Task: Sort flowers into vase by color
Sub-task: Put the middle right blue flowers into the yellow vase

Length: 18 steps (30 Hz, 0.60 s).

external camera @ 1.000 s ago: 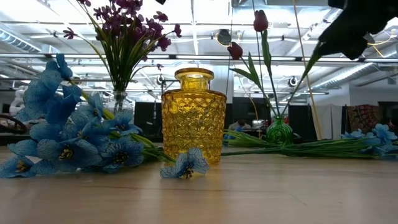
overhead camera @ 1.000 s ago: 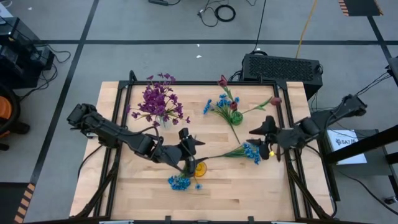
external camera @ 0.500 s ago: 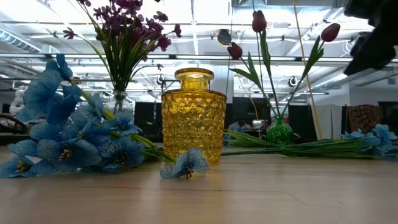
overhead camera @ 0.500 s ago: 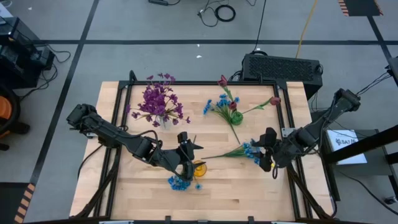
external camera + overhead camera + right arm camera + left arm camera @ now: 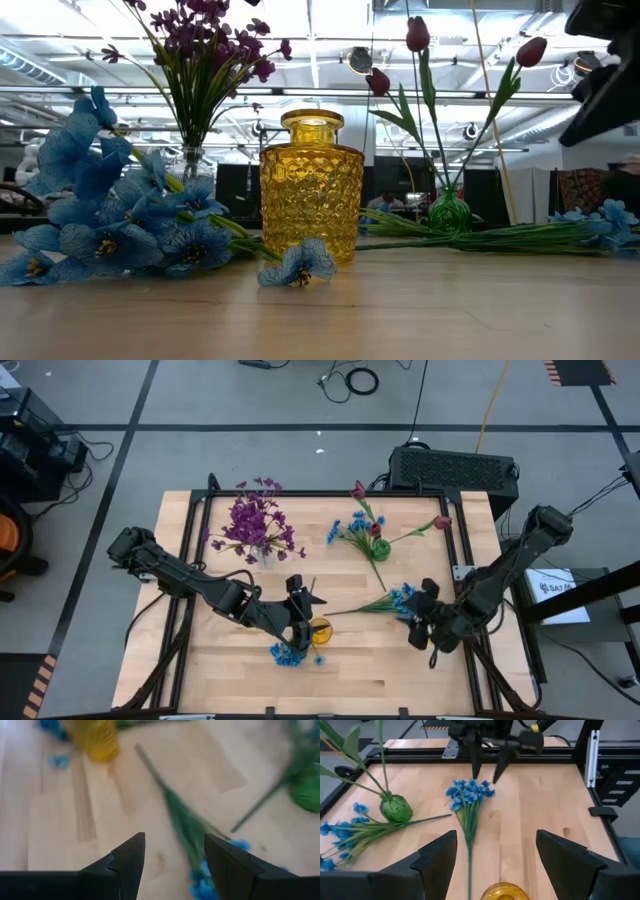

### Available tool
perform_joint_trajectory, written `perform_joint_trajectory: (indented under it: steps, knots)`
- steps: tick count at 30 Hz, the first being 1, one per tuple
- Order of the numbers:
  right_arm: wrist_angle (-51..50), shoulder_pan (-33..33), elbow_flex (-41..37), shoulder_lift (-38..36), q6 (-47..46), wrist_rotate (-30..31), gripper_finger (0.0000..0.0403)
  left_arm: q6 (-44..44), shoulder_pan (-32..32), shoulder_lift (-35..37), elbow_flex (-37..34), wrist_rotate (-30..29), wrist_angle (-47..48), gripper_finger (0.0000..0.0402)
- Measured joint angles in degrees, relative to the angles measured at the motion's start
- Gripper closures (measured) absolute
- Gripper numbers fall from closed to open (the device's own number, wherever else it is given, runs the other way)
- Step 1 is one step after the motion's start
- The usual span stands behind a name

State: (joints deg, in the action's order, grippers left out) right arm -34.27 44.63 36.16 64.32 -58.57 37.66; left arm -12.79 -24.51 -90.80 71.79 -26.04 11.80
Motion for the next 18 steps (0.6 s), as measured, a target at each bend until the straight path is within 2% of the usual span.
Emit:
perform_joint_trajectory:
  steps: [3, 7, 13, 18]
  knots:
    - [5.1, -1.2, 0.0, 4.4, 6.2, -3.2, 0.0206, -0.4, 0.0, 0.0, 0.0, 0.5, 0.0, 0.0123]
    - [10.6, -3.3, 0.0, 10.1, 11.0, -3.5, 0.0206, -0.4, 0.0, 0.0, 0.0, 0.5, 0.3, 0.0123]
    - [10.3, -6.7, 0.0, 18.2, 13.0, -2.9, 0.0206, -0.4, 0.1, 0.0, 0.0, 0.5, 1.2, 0.0123]
    - [10.3, -8.9, 0.0, 22.1, 14.1, -3.0, 0.0206, -0.4, 0.1, 0.0, 0.0, 0.5, 1.2, 0.0123]
